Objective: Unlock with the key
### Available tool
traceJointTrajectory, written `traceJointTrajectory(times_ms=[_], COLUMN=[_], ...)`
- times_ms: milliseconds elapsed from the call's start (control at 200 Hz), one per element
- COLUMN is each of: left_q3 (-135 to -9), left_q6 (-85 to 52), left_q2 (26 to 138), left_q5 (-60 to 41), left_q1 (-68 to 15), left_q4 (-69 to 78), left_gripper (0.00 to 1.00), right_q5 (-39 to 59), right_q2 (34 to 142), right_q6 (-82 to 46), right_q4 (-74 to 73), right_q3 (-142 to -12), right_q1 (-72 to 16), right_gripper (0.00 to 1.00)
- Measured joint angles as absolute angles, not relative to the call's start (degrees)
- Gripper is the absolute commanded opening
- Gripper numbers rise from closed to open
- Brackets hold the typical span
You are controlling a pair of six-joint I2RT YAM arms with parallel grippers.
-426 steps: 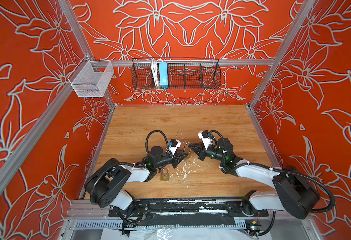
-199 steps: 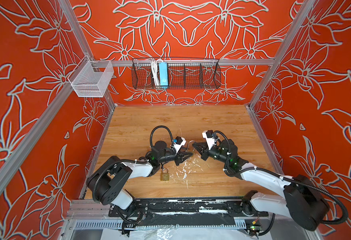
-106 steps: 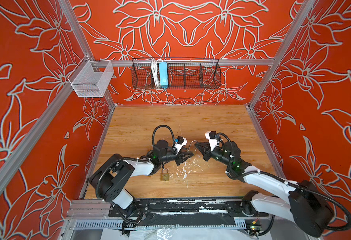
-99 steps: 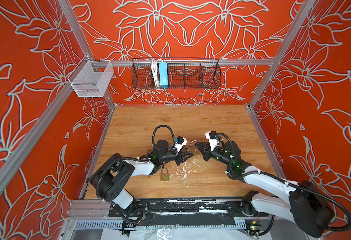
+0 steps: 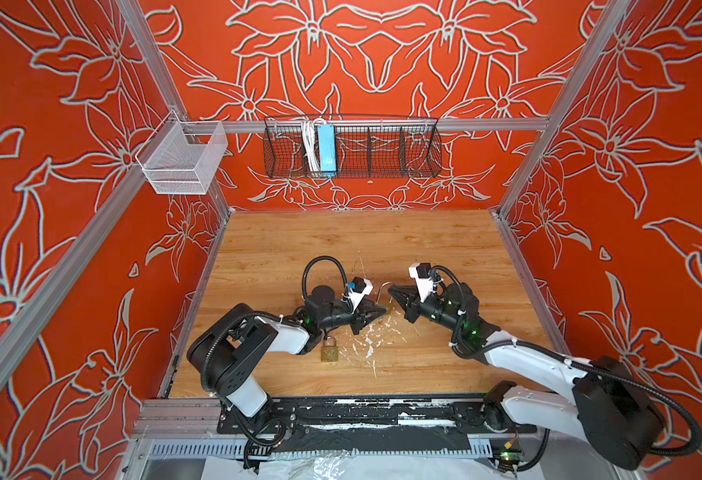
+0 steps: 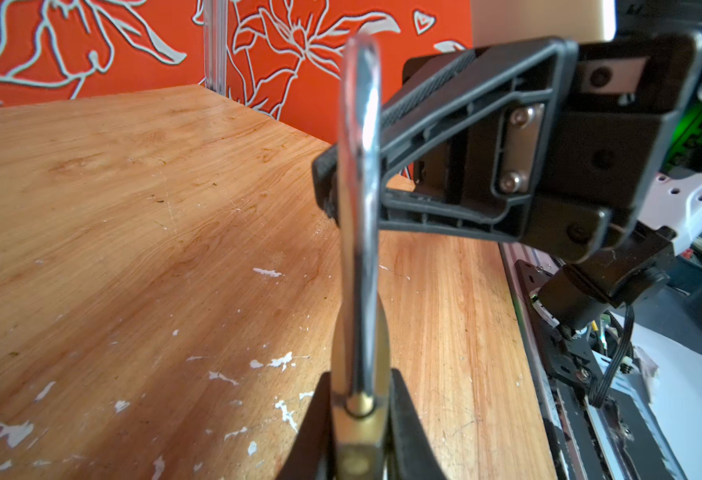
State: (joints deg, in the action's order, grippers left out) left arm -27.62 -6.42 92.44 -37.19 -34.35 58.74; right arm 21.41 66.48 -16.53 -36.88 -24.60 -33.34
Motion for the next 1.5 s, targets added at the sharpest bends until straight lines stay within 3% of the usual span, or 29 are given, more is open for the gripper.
traceJointTrajectory(times_ms=[80,260,405,716,1106,1231,1501], left_q3=[-27.79,-28.45,-28.56,-24.38,-26.92,-27.46,-27.68], left_q6=[-7.57,-14.59,-26.35,-47.37,-59.31,-61.73,-64.31], left_q2=[92.05,87.46,85.82,86.54,84.68,85.17,85.80], left_q5=[-35.33,-25.06,-20.05,-17.32,-15.09,-15.46,-15.97], left_q1=[-34.33,-32.67,-27.83,-24.73,-25.61,-26.39,-27.14], left_q4=[56.51,45.84,44.47,49.01,41.91,41.60,41.63], left_gripper=[0.00,0.00,0.00,0.00,0.00,0.00,0.00], right_q5=[18.74,10.68,8.25,7.86,2.72,0.73,-5.28], right_q2=[66.17,63.44,63.75,75.57,82.78,84.47,88.58], right_q6=[-16.49,-15.00,-12.58,-5.89,-3.07,-1.96,-1.02], right_q4=[-36.97,-34.44,-34.09,-32.84,-30.17,-28.80,-24.62], right_q3=[-24.60,-24.60,-24.73,-30.02,-35.68,-37.54,-41.41], right_q1=[-33.34,-33.36,-34.89,-45.45,-50.85,-52.25,-53.78], right_gripper=[0.64,0.65,0.55,0.52,0.50,0.40,0.40])
